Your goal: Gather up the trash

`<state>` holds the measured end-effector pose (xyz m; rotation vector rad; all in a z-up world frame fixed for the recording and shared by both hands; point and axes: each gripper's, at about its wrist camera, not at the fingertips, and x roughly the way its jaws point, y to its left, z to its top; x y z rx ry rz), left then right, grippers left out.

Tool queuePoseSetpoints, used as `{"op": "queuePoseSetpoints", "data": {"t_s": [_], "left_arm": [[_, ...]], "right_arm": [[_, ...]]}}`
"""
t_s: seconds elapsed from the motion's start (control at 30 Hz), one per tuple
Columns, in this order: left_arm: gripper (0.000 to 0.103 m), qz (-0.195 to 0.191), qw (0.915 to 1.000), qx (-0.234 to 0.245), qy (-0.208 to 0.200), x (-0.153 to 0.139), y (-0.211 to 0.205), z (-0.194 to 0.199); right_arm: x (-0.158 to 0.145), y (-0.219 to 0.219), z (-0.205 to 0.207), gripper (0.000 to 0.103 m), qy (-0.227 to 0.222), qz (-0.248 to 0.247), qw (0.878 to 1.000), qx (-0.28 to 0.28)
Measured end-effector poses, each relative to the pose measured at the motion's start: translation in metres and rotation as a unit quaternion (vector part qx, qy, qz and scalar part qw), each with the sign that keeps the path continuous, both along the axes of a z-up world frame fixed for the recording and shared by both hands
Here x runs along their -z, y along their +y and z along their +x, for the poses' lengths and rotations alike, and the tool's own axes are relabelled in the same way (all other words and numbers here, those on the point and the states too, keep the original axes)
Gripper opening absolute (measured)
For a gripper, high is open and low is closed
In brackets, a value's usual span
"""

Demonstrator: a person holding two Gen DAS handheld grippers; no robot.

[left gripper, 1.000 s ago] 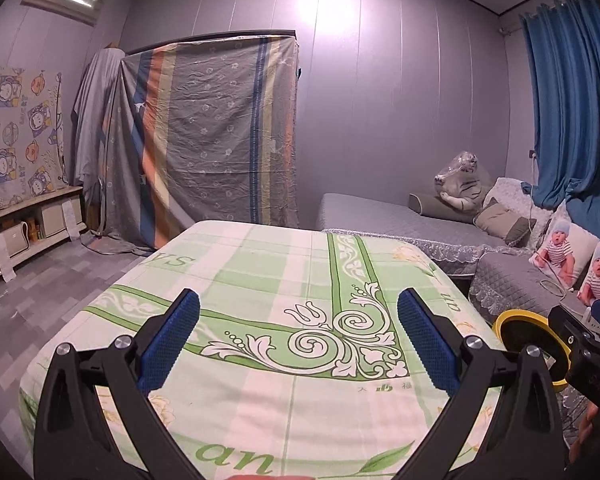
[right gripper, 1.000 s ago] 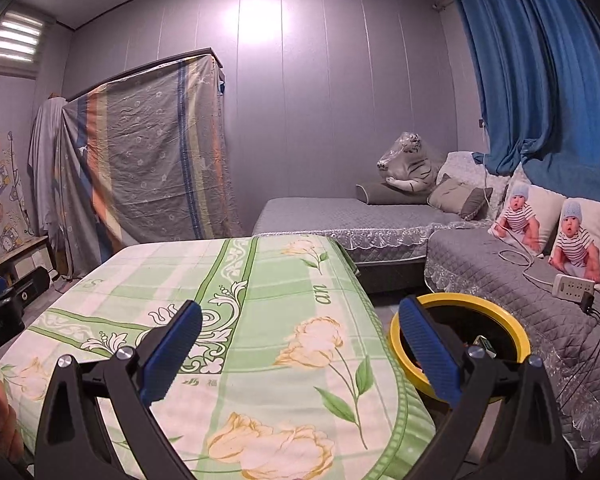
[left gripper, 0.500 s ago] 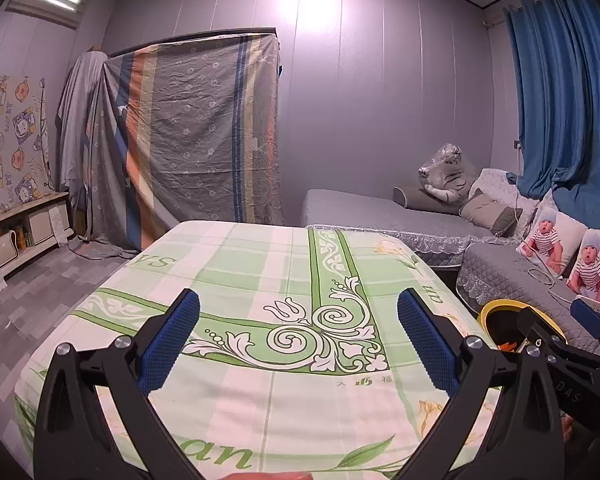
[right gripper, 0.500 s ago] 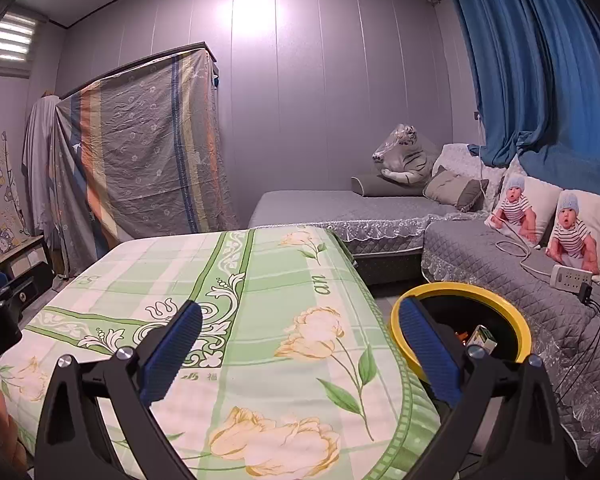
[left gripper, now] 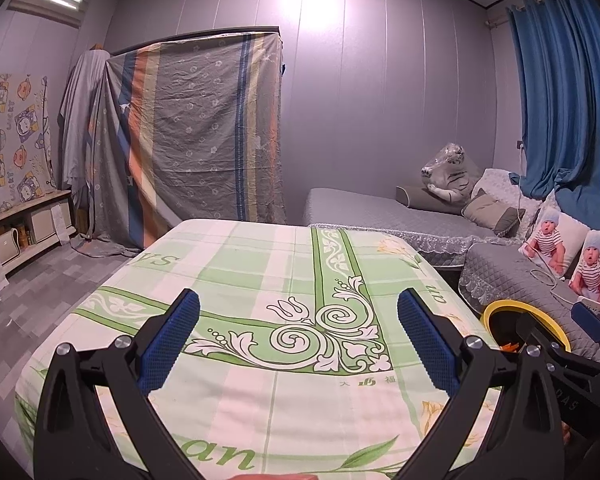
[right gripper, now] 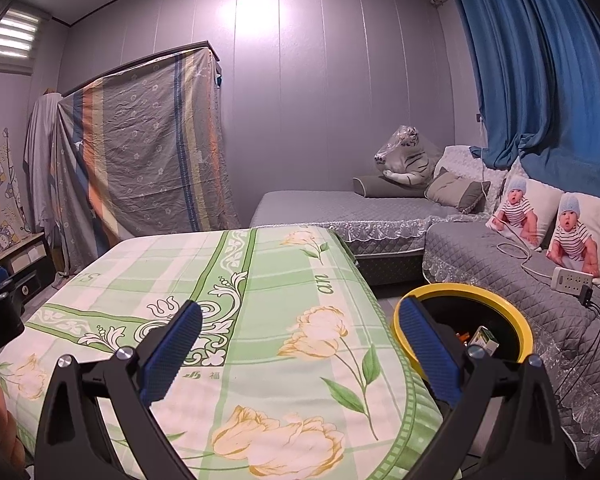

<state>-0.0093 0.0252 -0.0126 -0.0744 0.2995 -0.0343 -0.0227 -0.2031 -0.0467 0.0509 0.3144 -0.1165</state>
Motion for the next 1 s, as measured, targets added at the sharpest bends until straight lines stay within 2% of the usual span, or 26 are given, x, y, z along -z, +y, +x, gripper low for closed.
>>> {"op": "queuePoseSetpoints", "data": {"t_s": [1.0], "left_arm": [[0.095,0.0,0.9999,0.01,0.004,0.0023,-0.0017,0.0017]], "right_arm": [[0.0035,-0.0043,0.0028,0.095,0.009,0.011,1.0,0.004]]}}
